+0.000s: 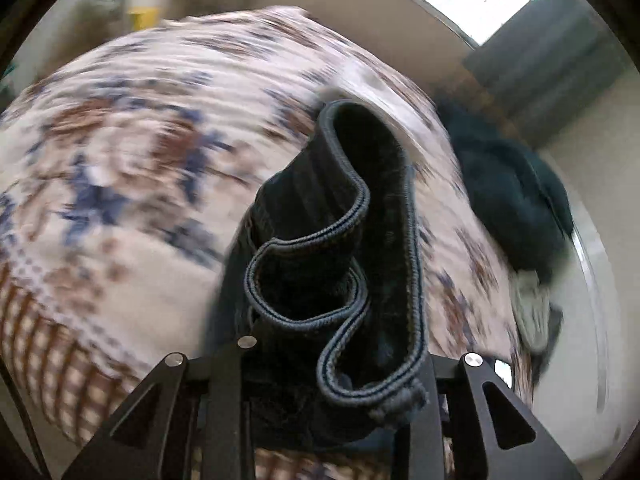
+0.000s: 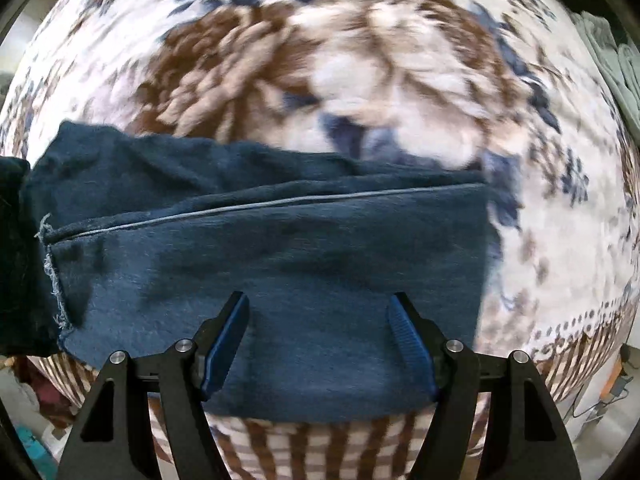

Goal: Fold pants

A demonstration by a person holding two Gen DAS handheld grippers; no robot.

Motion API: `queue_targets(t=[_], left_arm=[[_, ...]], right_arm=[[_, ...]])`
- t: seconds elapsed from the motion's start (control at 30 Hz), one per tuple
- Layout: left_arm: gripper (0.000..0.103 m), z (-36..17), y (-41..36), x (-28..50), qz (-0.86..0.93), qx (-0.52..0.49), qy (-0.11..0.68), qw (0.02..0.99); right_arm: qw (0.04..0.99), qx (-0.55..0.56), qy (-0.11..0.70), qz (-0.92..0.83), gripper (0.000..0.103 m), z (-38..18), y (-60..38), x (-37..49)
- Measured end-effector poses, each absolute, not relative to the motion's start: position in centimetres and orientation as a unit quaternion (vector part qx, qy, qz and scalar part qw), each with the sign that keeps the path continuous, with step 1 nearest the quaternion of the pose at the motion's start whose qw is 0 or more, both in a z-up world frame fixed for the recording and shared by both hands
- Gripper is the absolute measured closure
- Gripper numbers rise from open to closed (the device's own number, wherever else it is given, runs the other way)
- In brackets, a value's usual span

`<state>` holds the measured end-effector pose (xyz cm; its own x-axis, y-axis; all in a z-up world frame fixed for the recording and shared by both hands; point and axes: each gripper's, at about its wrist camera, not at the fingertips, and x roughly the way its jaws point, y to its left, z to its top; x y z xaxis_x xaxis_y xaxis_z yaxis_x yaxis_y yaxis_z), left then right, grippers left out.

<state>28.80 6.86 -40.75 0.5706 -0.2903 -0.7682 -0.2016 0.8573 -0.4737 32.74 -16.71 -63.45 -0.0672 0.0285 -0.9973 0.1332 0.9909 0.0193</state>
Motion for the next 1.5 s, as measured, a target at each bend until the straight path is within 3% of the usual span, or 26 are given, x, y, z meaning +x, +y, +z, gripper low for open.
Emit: queue_targets(t=[0.23, 0.47, 0.57, 0.67, 0.73, 0.8, 0.87, 0.9, 0.93, 1.17, 1.37, 1.43, 1.47, 1.5], left_arm=[[0.079, -43.1, -6.7, 29.1, -0.106, -0.204, 0.508, 0.83], [0.079, -50.5, -19.1, 28.0, -0.134, -0.081, 0.581, 0.798], [0.077, -52.9, -20.4, 28.1, -0.115, -0.053, 0.607, 0.785], [0.067, -51.7, -20.6, 29.0, -0.106, -0.053, 0.617, 0.778], [0.054, -50.5, -20.6, 29.2, -0.101, -0.052, 0.627, 0.771], [0.05, -49.8, -20.4, 28.6, -0.103, -0.046, 0.624, 0.773], [0.033, -49.0, -19.8, 28.2, -0.108, -0.046, 0.621, 0.775], [0.008, -48.5, -19.4, 28.0, -0.111, -0.047, 0.62, 0.776], [0.0, -47.9, -18.9, 27.8, -0.108, -0.042, 0.616, 0.78], [0.0, -45.2, -13.0, 27.9, -0.053, -0.12, 0.622, 0.772], [0.0, -45.9, -5.0, 29.6, 0.056, -0.126, 0.618, 0.774], [0.0, -46.3, -3.2, 30.1, 0.077, -0.127, 0.618, 0.772], [0.0, -46.4, -2.4, 30.4, 0.084, -0.128, 0.617, 0.772], [0.0, -46.5, -1.6, 30.8, 0.09, -0.127, 0.615, 0.773]], right_arm=[[0.69, 0.097, 0.712, -0.085, 0.029, -61.1, -27.8, 28.6], [0.659, 0.132, 0.722, -0.162, 0.029, -62.0, -40.9, 22.5], [0.648, 0.164, 0.724, -0.172, 0.029, -62.3, -45.2, 20.3], [0.649, 0.197, 0.716, -0.165, 0.029, -61.9, -48.4, 19.4], [0.655, 0.22, 0.707, -0.152, 0.029, -61.4, -50.7, 19.3], [0.66, 0.245, 0.698, -0.134, 0.029, -60.8, -52.4, 19.6], [0.661, 0.27, 0.691, -0.109, 0.029, -59.9, -52.6, 20.0], [0.663, 0.279, 0.688, -0.094, 0.029, -59.5, -52.6, 20.3], [0.664, 0.283, 0.688, -0.077, 0.029, -59.1, -52.5, 20.8], [0.651, 0.318, 0.69, 0.015, 0.029, -57.0, -46.6, 24.5], [0.616, 0.37, 0.687, 0.108, 0.029, -59.1, -40.8, 25.7], [0.615, 0.354, 0.695, 0.116, 0.044, -60.4, -38.7, 26.1], [0.625, 0.334, 0.696, 0.119, 0.089, -60.4, -38.1, 26.2], [0.629, 0.331, 0.692, 0.124, 0.096, -60.0, -37.6, 26.1]])
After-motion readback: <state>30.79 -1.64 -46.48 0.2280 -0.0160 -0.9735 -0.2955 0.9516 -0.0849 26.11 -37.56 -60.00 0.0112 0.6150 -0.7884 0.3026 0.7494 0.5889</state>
